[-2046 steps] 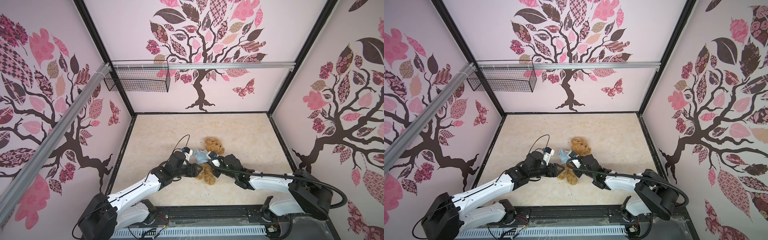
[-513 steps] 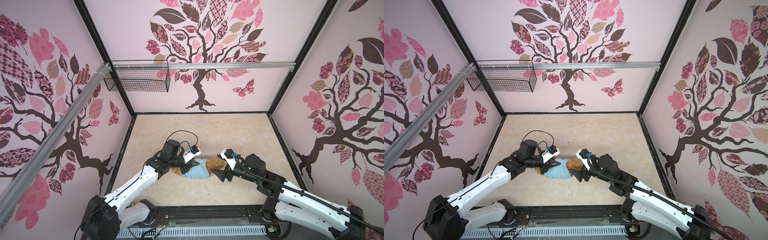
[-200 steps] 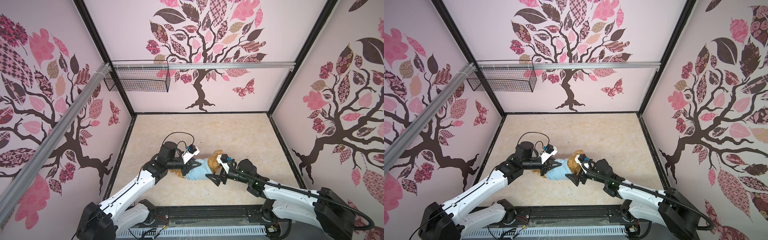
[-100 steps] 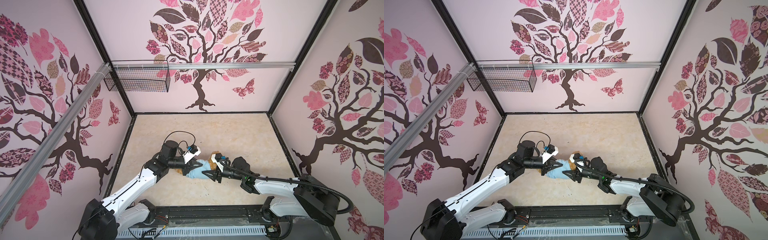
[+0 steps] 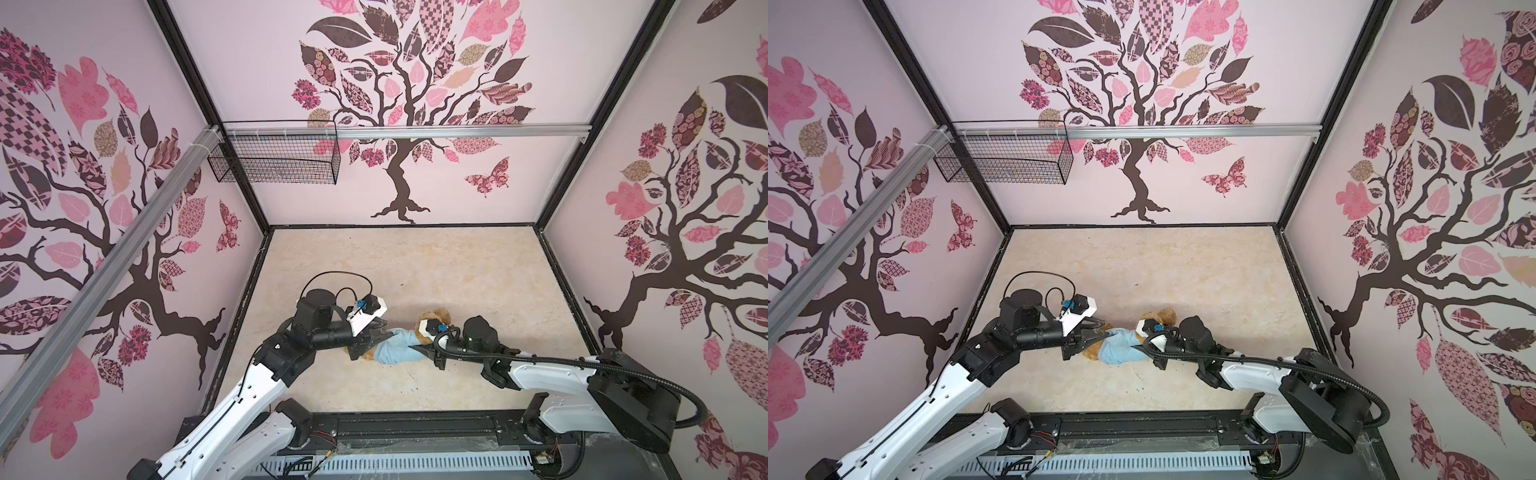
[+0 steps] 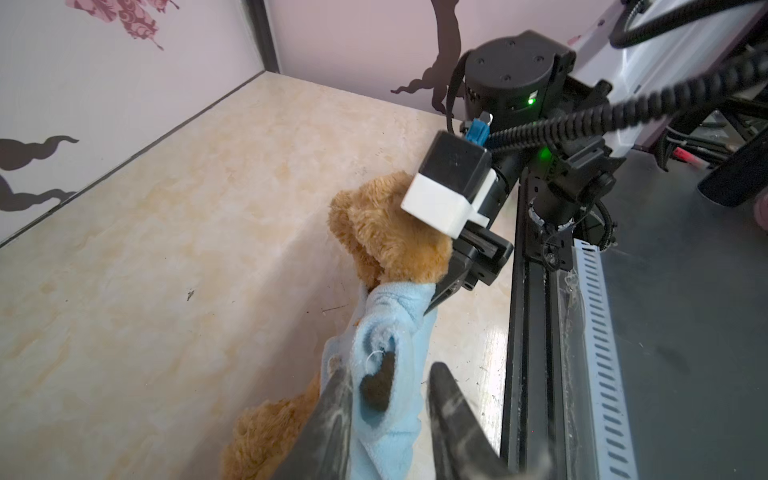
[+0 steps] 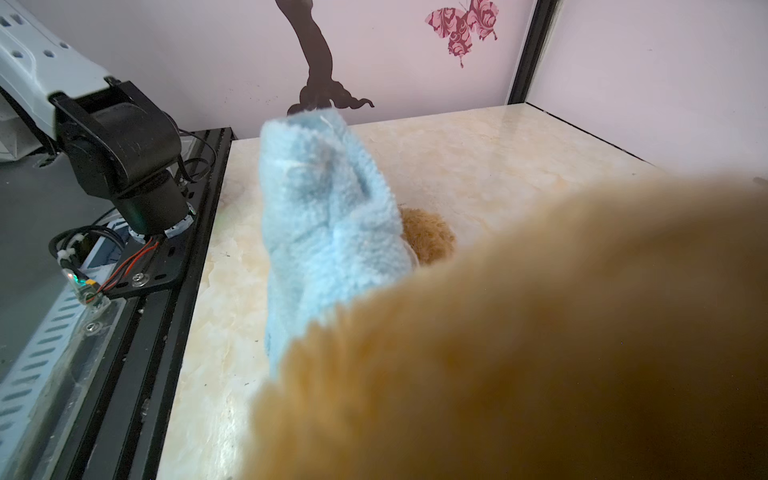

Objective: Dress the teddy bear

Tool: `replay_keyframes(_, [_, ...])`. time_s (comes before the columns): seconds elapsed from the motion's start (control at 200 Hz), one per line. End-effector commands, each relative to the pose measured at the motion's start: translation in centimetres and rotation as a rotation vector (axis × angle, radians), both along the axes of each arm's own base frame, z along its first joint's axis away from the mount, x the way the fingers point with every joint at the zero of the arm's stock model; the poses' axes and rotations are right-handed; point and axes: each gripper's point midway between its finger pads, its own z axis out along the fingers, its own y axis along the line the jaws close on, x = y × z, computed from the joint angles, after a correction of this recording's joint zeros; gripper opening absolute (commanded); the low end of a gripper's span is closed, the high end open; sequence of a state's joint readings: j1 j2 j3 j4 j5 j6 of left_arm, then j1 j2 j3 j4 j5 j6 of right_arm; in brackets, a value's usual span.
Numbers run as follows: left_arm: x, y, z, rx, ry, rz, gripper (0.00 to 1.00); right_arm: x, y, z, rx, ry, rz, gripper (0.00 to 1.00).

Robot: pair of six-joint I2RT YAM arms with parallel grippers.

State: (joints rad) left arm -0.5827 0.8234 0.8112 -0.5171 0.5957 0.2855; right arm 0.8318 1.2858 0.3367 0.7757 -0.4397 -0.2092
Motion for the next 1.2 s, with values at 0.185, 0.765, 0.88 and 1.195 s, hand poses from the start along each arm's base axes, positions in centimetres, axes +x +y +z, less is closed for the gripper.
replay_keyframes(0.185, [-1.1,0.3,0.4,0.168,0.003,-0.125,0.01,-0.4,0.4,2.3,0.019,-0.142,0.011,0.13])
replay_keyframes(0.765, [-0.5,-0.5,-3.1,0.291,-0.008,-0.216,0.00,-0.4,0.3,2.4,0.026,-0.136,-0.001,0.12])
replay_keyframes(0.88, [-0.4,-0.5,-4.0,0.326,-0.003,-0.224,0.00,-0.4,0.1,2.3,0.025,-0.137,-0.004,0.12])
replay_keyframes(1.195, [-0.5,-0.1,-5.6,0.392,-0.012,-0.238,0.00,-0.4,0.1,2.8,0.039,-0.135,-0.009,0.12])
